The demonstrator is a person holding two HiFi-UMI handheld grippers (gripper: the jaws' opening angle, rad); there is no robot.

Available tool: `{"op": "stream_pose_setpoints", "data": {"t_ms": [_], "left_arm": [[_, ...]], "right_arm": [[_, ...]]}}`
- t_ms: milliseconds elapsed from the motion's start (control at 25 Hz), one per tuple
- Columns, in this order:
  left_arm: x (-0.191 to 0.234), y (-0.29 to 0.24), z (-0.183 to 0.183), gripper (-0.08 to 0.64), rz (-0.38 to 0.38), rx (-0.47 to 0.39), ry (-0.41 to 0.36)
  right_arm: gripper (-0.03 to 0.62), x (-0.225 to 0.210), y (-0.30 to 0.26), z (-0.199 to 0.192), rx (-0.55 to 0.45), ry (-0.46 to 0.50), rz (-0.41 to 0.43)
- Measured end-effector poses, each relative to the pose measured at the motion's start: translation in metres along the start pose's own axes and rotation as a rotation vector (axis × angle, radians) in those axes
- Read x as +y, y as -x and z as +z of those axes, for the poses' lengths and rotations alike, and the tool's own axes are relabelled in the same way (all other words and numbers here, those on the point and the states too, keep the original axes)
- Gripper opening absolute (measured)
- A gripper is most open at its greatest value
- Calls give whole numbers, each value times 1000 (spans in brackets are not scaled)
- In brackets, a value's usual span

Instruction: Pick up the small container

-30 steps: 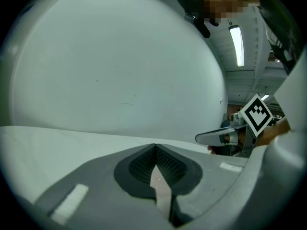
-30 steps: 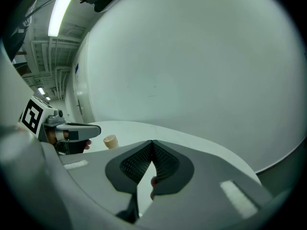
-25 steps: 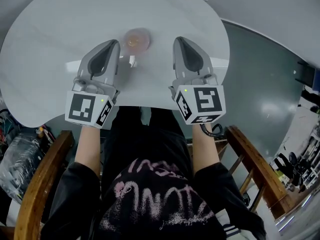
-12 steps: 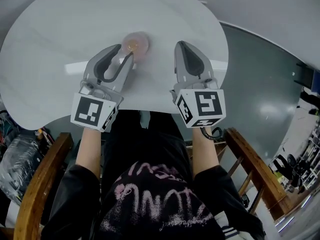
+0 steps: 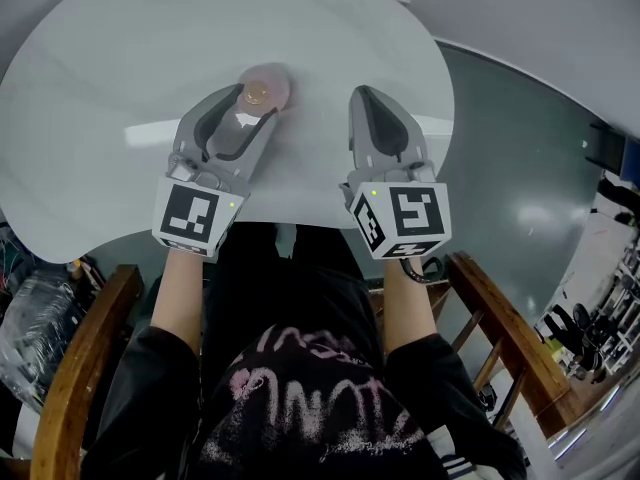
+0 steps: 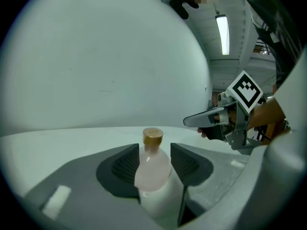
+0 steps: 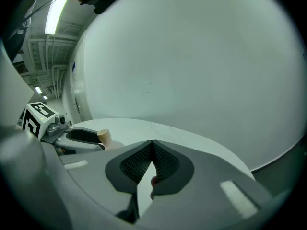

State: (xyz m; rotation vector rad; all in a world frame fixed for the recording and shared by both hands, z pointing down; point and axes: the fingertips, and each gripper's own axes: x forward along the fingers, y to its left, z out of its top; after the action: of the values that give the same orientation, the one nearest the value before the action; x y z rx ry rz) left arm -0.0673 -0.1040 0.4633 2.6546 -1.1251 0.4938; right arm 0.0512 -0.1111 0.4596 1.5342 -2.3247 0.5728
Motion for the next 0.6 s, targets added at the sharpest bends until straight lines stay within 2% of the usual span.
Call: {"op": "stream_pose_setpoints", "data": {"t_ms": [240,600], "left_arm": [[7,-6,-3,198,38,-10,20],[9,-9,-4,196,54,-18,7]], "right_arm": [[9,-4,1,2,-8,-6,-8],[9,-6,1,-4,4,-9,-12]]}}
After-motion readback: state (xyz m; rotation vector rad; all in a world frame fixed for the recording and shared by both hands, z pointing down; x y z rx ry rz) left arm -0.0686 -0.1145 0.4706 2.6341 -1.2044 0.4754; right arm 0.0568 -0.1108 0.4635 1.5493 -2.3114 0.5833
